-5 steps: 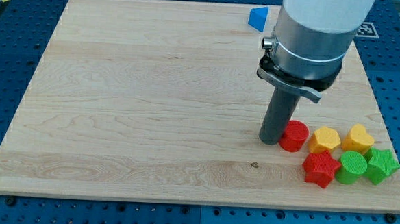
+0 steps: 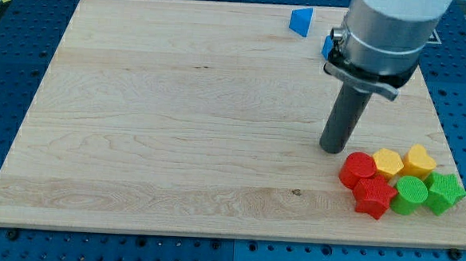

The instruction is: Place the arm at the right center

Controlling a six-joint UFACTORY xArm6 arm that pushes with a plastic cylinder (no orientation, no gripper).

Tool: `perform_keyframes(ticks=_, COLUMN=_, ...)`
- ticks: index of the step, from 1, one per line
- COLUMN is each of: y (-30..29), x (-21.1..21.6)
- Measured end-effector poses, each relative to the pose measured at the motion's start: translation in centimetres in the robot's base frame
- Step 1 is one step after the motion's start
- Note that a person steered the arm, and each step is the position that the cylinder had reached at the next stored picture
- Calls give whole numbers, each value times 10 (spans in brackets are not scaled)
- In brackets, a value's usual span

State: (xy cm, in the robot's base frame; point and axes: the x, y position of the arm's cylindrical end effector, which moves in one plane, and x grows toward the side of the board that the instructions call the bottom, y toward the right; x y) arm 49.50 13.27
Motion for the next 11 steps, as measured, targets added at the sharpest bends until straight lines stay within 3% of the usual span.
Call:
perform_keyframes(ticks=3, y=78, x=-30)
perform_keyframes(ticks=6, y=112, x=-73)
perform_keyframes(ticks=8, y=126, x=-161)
perform_keyframes(ticks=10, y=122, x=-212)
perform_keyframes(ticks=11, y=83, x=-243)
